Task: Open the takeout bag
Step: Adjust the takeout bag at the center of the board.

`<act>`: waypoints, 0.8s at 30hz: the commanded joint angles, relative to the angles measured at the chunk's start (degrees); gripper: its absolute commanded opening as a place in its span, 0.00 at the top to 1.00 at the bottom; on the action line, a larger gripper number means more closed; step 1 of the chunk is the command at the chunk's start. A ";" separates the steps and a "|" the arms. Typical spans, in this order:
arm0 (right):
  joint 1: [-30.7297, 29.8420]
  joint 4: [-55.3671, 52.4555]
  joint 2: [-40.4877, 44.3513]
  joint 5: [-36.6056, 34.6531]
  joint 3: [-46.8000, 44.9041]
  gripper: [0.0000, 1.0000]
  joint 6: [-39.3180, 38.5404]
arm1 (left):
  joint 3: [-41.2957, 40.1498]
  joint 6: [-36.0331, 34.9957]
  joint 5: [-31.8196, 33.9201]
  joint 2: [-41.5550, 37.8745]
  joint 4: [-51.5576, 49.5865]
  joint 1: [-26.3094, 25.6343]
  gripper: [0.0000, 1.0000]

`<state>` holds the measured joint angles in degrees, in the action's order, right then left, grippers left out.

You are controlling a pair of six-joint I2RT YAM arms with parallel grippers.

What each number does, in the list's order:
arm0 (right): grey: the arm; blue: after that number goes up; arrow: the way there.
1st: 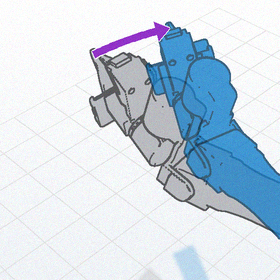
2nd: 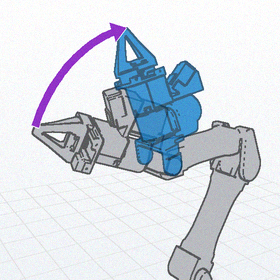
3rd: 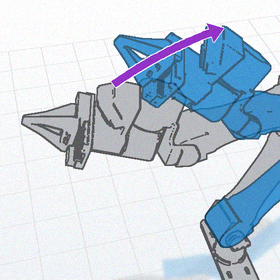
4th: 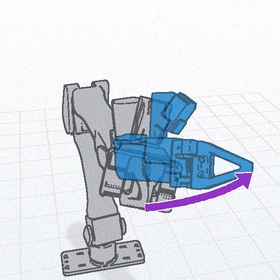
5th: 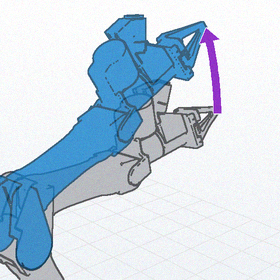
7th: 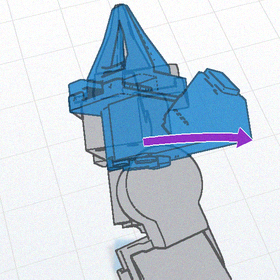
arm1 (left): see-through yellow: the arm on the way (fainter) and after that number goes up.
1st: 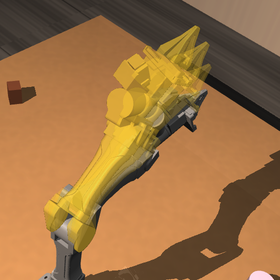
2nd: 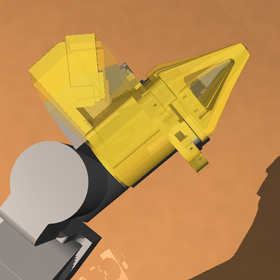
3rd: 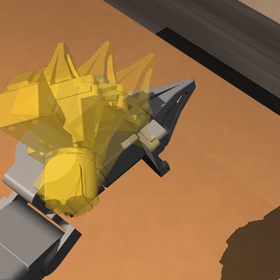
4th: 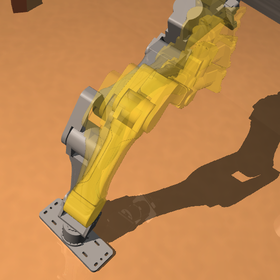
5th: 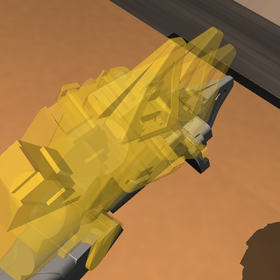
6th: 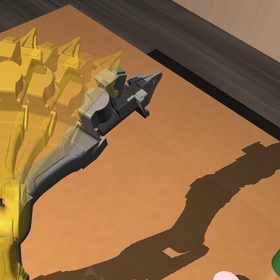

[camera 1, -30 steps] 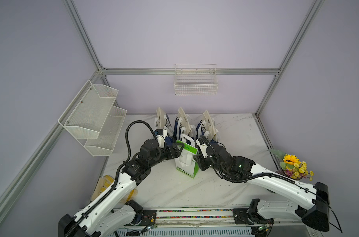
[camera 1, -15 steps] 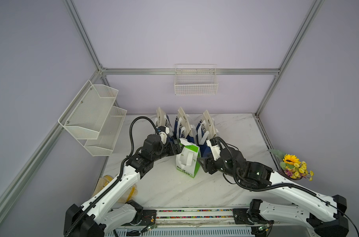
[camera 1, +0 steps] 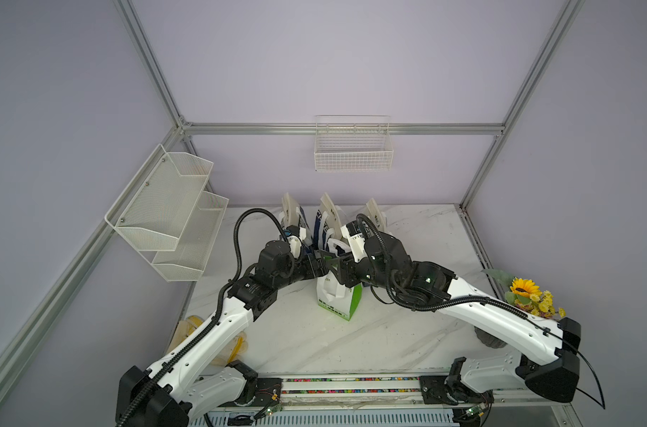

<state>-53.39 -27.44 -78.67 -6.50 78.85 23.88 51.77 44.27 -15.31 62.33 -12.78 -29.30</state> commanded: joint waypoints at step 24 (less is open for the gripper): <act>11.46 -6.68 -3.54 6.04 -2.54 0.64 2.99 | 1.72 -0.58 2.96 -4.59 -1.60 2.09 0.13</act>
<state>-41.89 -30.70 -84.36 -0.54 76.29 26.89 51.77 43.90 -13.23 57.06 -14.74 -28.45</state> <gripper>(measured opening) 0.356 0.866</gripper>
